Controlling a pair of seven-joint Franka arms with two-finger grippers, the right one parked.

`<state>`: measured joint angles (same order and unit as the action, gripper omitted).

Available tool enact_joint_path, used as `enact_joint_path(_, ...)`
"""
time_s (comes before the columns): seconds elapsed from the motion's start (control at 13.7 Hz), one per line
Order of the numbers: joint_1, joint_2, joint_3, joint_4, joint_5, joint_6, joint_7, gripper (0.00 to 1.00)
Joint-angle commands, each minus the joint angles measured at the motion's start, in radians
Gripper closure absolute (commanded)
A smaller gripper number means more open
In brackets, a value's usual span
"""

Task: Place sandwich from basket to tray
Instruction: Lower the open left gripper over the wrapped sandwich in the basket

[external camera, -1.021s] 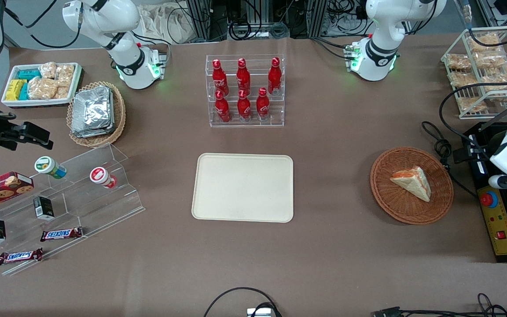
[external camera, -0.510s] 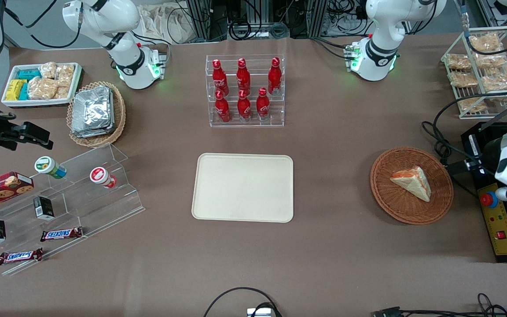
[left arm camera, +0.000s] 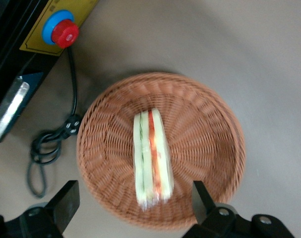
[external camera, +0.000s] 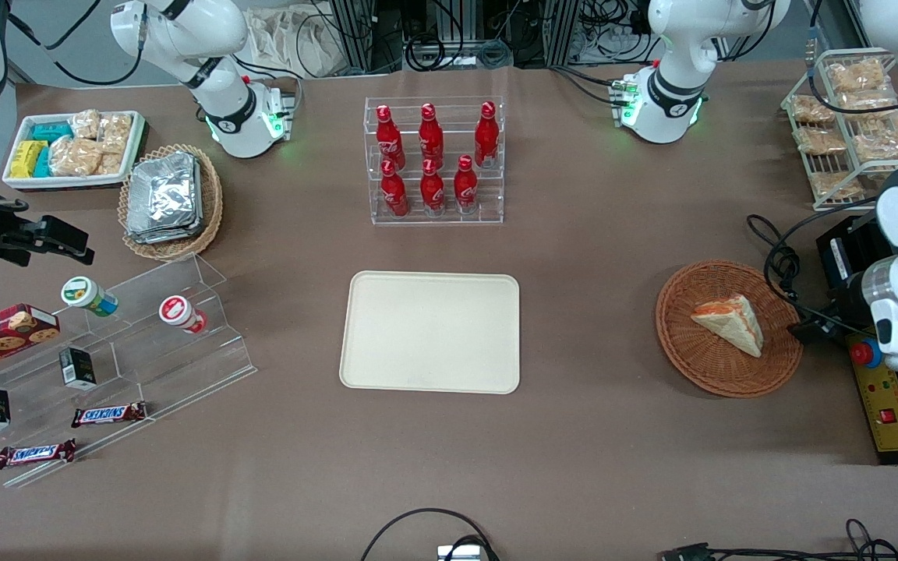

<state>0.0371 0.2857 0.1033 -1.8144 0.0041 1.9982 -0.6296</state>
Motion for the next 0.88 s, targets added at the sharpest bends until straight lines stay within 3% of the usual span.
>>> enact_joint_path(0.0,-0.009,0.016,-0.013,-0.060,-0.006,0.063,-0.111,0.00)
enact_joint_path(0.29,-0.012,0.067,-0.031,-0.072,-0.007,0.073,-0.163,0.00)
enact_joint_path(0.8,-0.059,0.086,-0.036,-0.218,0.005,0.192,-0.220,0.00)
